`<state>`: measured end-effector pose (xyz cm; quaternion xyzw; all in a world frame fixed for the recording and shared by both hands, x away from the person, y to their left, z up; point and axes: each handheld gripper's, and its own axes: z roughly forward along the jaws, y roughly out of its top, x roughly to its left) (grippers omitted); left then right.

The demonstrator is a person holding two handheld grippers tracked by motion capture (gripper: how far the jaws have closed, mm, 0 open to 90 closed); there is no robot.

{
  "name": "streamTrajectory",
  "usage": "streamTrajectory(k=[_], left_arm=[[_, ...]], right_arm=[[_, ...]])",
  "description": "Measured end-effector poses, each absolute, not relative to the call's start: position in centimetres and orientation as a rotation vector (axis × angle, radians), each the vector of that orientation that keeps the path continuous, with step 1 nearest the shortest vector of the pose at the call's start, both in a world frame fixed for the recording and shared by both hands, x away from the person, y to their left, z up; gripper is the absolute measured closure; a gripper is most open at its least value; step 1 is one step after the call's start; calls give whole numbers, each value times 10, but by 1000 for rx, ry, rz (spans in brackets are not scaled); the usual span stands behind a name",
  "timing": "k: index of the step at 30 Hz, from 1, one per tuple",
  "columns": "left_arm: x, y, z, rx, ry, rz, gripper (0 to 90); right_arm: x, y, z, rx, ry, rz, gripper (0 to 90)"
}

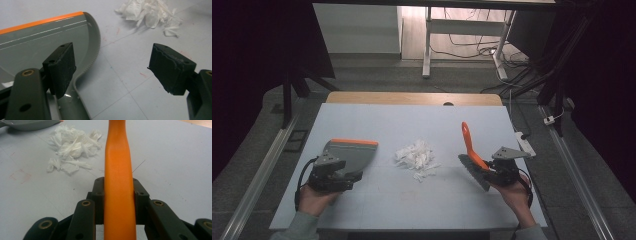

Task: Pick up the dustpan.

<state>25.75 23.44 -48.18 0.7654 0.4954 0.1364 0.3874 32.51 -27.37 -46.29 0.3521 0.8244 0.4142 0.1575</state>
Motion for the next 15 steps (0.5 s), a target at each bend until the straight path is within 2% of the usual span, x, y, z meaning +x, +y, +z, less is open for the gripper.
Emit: streamTrajectory(k=[15], left_arm=[[264,243,-464,1933,1428,358,202]], right_arm=[[327,-276,-462,1018,2356,1201,703]])
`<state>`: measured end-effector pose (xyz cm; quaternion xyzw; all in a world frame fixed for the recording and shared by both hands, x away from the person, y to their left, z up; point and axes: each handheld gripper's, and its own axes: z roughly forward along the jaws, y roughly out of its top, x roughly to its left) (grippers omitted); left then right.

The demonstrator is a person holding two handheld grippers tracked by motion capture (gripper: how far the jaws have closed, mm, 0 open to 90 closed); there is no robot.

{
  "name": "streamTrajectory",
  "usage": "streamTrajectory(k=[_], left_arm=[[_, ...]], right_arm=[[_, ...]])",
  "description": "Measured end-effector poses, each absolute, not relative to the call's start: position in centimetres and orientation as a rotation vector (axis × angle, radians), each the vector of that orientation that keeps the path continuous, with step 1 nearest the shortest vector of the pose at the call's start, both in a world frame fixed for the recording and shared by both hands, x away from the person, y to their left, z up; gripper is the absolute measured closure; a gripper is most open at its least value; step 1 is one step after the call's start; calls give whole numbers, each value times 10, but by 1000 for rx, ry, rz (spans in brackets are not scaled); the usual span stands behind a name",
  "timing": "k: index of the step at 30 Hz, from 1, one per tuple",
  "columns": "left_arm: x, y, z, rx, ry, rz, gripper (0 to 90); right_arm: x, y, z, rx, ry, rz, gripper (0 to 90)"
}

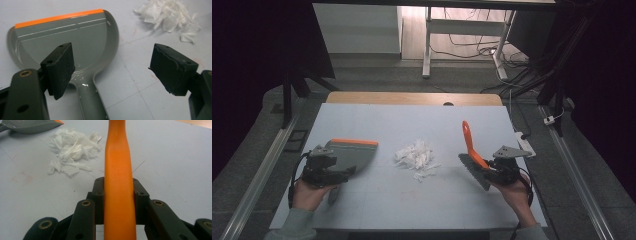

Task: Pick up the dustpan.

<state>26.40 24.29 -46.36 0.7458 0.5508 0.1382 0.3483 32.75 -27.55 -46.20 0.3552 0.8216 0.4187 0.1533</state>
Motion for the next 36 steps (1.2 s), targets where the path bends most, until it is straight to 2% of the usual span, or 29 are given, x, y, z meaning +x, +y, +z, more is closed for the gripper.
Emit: streamTrajectory(k=[13,23,36], left_arm=[[265,263,-468,1963,1565,233,189],[274,260,-482,2012,1638,111,160],[282,259,-503,2037,1698,64,165]], right_arm=[[327,-273,-462,1014,2358,1188,703],[327,-273,-462,1010,2360,1180,703],[327,-273,-463,1015,2359,1174,703]])
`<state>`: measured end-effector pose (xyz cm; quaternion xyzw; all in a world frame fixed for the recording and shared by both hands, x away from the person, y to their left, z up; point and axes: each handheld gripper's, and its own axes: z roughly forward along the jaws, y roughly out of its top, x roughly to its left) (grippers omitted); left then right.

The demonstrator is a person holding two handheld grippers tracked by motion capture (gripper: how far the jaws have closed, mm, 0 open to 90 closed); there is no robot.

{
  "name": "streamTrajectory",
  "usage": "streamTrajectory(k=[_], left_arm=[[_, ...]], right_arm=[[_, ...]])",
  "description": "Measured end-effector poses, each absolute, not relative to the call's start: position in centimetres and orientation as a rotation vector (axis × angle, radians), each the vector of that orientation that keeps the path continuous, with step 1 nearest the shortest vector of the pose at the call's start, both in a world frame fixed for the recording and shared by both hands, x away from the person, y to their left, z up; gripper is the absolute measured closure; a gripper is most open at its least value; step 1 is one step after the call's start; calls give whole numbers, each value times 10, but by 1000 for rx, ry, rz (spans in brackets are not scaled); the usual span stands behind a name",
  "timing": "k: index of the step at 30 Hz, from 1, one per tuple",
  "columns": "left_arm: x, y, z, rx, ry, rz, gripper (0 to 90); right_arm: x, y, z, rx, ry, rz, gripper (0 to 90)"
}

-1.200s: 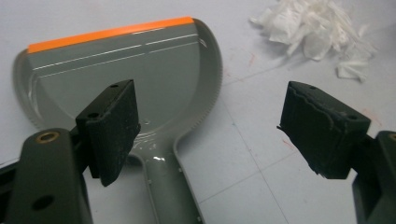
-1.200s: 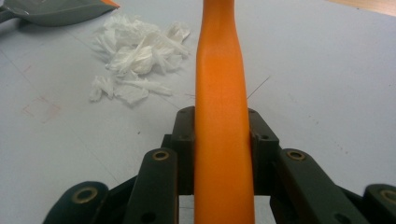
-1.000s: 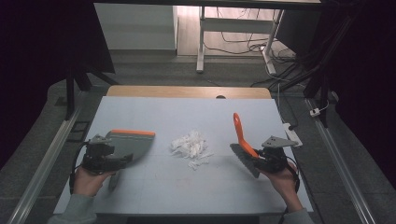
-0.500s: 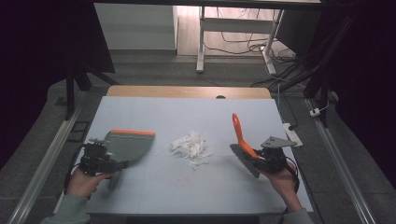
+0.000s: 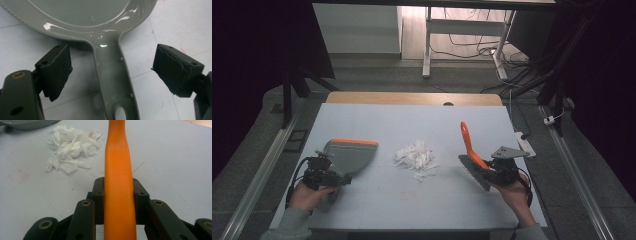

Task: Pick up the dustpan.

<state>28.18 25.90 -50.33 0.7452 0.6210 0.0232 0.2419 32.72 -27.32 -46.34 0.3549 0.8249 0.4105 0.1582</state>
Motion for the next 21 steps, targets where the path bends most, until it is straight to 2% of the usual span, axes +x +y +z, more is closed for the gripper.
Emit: streamTrajectory(k=[12,21], left_arm=[[288,259,-518,2012,1745,50,220],[290,259,-520,1980,1755,66,351]], right_arm=[[327,-272,-463,1015,2359,1169,703],[327,-272,-463,1016,2355,1170,702]])
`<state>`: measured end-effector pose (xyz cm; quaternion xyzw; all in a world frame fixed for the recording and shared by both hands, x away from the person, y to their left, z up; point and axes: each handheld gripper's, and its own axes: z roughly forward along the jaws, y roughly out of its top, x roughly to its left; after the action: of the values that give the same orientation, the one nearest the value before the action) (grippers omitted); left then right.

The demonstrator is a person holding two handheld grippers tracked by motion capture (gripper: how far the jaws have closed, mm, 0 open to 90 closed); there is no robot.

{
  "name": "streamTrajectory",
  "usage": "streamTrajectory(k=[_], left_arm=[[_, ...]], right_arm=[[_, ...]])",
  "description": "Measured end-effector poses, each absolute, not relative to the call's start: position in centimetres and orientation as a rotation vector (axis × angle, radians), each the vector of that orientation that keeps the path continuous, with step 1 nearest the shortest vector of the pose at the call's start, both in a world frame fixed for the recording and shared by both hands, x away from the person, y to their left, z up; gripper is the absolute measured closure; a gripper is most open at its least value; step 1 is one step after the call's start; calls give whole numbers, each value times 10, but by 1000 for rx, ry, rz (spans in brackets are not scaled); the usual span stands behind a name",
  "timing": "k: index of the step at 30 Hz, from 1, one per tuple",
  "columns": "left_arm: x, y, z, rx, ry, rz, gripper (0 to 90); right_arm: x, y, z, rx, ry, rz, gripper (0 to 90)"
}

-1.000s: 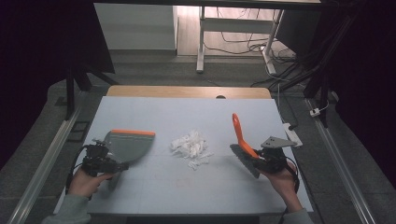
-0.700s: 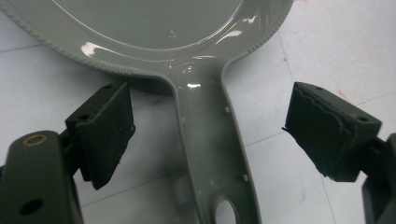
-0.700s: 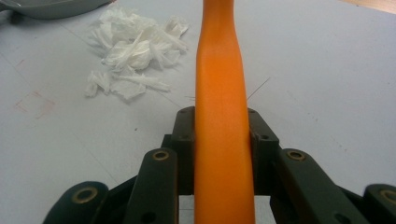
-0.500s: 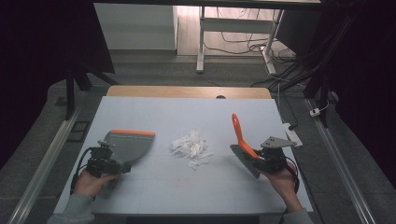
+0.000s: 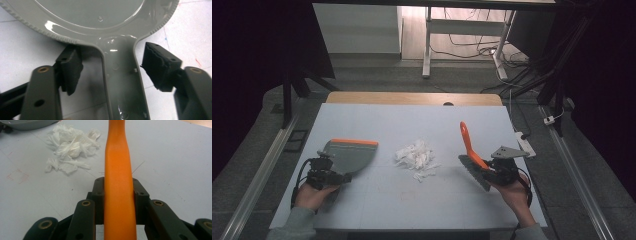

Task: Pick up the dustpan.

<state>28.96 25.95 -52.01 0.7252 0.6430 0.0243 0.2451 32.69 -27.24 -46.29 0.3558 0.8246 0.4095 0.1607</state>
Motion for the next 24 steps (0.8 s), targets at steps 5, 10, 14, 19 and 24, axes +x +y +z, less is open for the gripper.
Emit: streamTrajectory(k=[5,10,14,19,24], left_arm=[[290,260,-522,1947,1754,61,451],[291,261,-523,1929,1755,52,507],[291,263,-523,1917,1750,42,539],[291,265,-525,1895,1749,31,594],[290,265,-525,1883,1758,34,608]], right_arm=[[327,-272,-463,1022,2354,1164,702],[327,-272,-463,1023,2353,1163,703],[328,-273,-464,1040,2348,1153,703],[328,-273,-464,1046,2346,1154,702],[328,-273,-464,1044,2348,1153,703]])
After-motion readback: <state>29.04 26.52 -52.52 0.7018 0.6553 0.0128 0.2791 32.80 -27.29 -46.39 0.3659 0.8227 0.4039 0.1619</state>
